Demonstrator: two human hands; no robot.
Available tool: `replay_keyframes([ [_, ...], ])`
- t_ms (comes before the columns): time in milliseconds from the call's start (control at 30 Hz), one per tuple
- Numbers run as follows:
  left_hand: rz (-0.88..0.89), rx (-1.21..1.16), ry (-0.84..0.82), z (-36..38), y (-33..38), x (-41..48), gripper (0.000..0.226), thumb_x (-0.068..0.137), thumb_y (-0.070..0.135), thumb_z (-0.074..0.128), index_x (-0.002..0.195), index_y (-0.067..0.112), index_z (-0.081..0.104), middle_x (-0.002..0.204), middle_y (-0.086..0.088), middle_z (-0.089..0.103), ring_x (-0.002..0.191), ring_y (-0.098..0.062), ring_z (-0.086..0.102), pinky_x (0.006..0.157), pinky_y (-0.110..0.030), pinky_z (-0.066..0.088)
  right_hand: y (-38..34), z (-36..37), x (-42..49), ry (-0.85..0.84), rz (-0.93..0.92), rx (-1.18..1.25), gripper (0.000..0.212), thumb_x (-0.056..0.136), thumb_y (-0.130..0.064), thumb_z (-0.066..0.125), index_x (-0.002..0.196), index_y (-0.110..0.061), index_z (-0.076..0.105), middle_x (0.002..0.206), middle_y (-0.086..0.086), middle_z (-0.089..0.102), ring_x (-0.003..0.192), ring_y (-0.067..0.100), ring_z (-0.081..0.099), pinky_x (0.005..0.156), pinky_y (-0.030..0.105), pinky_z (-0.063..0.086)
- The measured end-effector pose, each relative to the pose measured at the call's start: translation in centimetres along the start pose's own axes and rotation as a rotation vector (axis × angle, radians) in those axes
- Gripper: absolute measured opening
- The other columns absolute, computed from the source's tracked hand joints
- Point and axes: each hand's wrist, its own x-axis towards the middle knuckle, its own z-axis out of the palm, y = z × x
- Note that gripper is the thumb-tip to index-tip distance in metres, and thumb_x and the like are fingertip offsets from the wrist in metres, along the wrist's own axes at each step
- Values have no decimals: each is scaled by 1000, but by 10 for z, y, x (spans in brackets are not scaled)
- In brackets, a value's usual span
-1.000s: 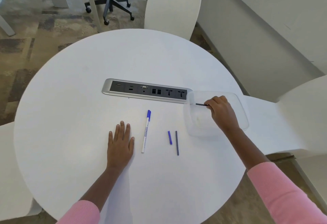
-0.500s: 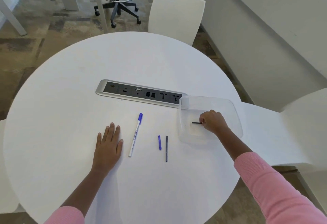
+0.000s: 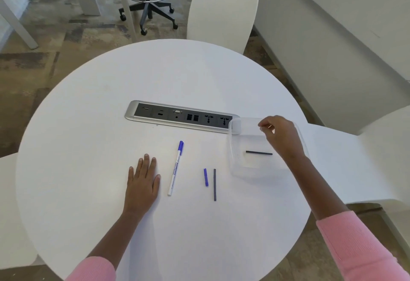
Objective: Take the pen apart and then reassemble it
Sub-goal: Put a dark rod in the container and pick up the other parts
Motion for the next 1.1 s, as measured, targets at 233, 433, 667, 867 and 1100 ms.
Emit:
replay_keyframes([
  [233, -5, -56, -33, -4, -1, -1, 55, 89, 28, 28, 131, 1, 48, 138, -22, 47, 125, -36, 48, 101, -51, 35, -72, 36, -47, -7, -77, 238, 11, 78, 4, 60, 81, -4, 66, 80, 10, 66, 65, 16, 54, 62, 2, 37],
  [433, 19, -48, -67, -6, -6, 0, 53, 88, 29, 31, 130, 2, 49, 136, -21, 49, 123, -34, 49, 103, -39, 22, -106, 115, -89, -283, 145, 264, 10, 84, -10, 56, 91, -8, 63, 92, 13, 63, 71, 14, 50, 72, 25, 40],
  [667, 58, -55, -77, -6, -12, 3, 58, 97, 36, 12, 132, 3, 45, 137, -22, 48, 128, -32, 40, 104, -37, 18, -130, 158, -111, -334, 317, 222, 25, 84, -25, 59, 102, -9, 51, 99, 9, 59, 83, 17, 52, 68, 22, 40],
  [867, 77, -63, -94, -7, -13, 4, 54, 86, 30, 32, 128, 2, 52, 135, -21, 51, 123, -37, 50, 98, -47, 41, -142, 169, -117, -328, 358, 175, 25, 84, -15, 55, 105, -7, 45, 102, 15, 60, 92, 28, 57, 72, 29, 42],
  [1100, 186, -236, -45, -24, -7, 5, 43, 89, 23, 34, 107, 0, 65, 109, -15, 68, 110, -36, 60, 86, -41, 52, -146, 161, -114, -294, 455, 345, 20, 79, -9, 55, 99, -7, 56, 76, 3, 57, 70, 17, 55, 65, 23, 42],
])
